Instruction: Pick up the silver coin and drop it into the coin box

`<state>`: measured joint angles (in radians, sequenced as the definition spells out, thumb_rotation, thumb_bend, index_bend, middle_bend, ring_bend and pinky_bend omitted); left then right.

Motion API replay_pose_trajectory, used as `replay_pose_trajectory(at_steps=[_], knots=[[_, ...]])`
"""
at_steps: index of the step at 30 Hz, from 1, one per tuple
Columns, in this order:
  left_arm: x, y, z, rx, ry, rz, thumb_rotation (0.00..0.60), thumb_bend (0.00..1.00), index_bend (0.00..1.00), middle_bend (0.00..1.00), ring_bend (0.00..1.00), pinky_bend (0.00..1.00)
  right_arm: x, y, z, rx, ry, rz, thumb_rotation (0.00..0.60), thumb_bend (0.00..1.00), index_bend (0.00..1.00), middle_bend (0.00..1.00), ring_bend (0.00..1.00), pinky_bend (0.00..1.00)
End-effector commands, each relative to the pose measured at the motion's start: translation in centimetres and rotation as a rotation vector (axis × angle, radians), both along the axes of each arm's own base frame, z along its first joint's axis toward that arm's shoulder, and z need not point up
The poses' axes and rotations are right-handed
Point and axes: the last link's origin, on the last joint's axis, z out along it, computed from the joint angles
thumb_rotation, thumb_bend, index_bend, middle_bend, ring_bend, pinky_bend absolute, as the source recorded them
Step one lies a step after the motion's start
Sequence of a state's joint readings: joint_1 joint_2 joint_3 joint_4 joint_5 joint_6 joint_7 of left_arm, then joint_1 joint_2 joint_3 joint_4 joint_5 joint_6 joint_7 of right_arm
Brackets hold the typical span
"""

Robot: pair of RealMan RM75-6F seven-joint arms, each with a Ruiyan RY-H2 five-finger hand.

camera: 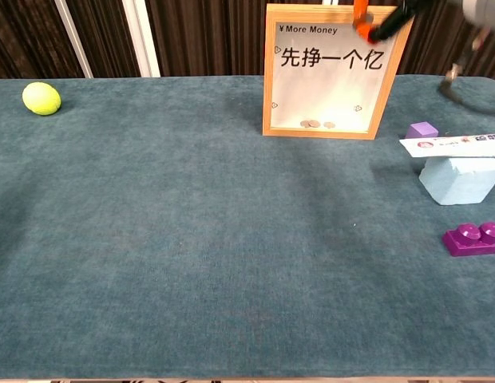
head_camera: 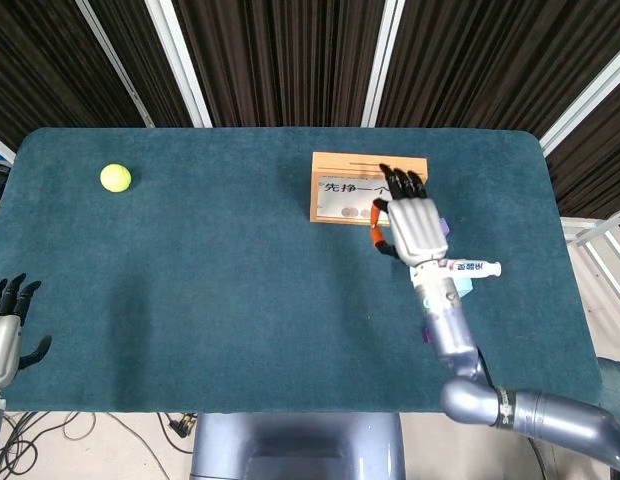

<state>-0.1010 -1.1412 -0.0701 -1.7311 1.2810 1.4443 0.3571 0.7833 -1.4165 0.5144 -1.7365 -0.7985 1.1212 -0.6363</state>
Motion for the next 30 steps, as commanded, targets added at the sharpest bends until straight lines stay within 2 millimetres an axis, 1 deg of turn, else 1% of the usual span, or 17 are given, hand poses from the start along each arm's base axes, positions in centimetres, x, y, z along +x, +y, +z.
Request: replay_pose_trajectory(at_steps=[1, 7, 10, 13, 19, 26, 30], knots=[[-0.1, 0.1, 0.0, -0.001, 0.005, 0.008, 0.6, 0.26, 0.14, 0.03, 0.0, 0.0, 1.6, -2.9, 2.2, -0.011, 0.027, -0.014, 0.6, 0.49, 0.84, 0.04, 0.01, 0.0], [-0.2, 0.4, -0.1, -0.004, 0.013, 0.018, 0.6, 0.26, 0.14, 0.03, 0.0, 0.0, 3.7, -6.5, 4.2, 0.002, 0.071, -0.057, 0.6, 0.49, 0.84, 0.04, 0.01, 0.0], [-0.2, 0.5, -0.3, -0.009, 0.017, 0.023, 0.6, 0.27, 0.14, 0.03, 0.0, 0.0, 4.6, -8.0, 4.5, 0.007, 0.099, -0.071, 0.6, 0.49, 0.84, 0.04, 0.01, 0.0], [-0.1, 0.6, -0.5, -0.011, 0.023, 0.024, 0.6, 0.27, 0.14, 0.03, 0.0, 0.0, 5.0, -9.5, 4.3, 0.017, 0.125, -0.097, 0.6, 0.49, 0.84, 0.04, 0.01, 0.0], [-0.3, 0.7, -0.7, -0.017, 0.046, 0.041, 0.6, 0.26, 0.14, 0.03, 0.0, 0.0, 5.6, -11.6, 3.7, 0.07, 0.112, -0.148, 0.6, 0.49, 0.84, 0.04, 0.01, 0.0], [-0.4, 1.1, -0.7, -0.011, 0.058, 0.062, 0.6, 0.27, 0.14, 0.03, 0.0, 0.0, 5.9, -13.1, 2.7, 0.13, 0.123, -0.223, 0.6, 0.49, 0.84, 0.04, 0.0, 0.0], [-0.4, 1.1, -0.7, -0.011, 0.061, 0.061, 0.6, 0.27, 0.14, 0.03, 0.0, 0.0, 5.7, -13.8, 2.0, 0.128, 0.154, -0.244, 0.6, 0.49, 0.84, 0.04, 0.0, 0.0]])
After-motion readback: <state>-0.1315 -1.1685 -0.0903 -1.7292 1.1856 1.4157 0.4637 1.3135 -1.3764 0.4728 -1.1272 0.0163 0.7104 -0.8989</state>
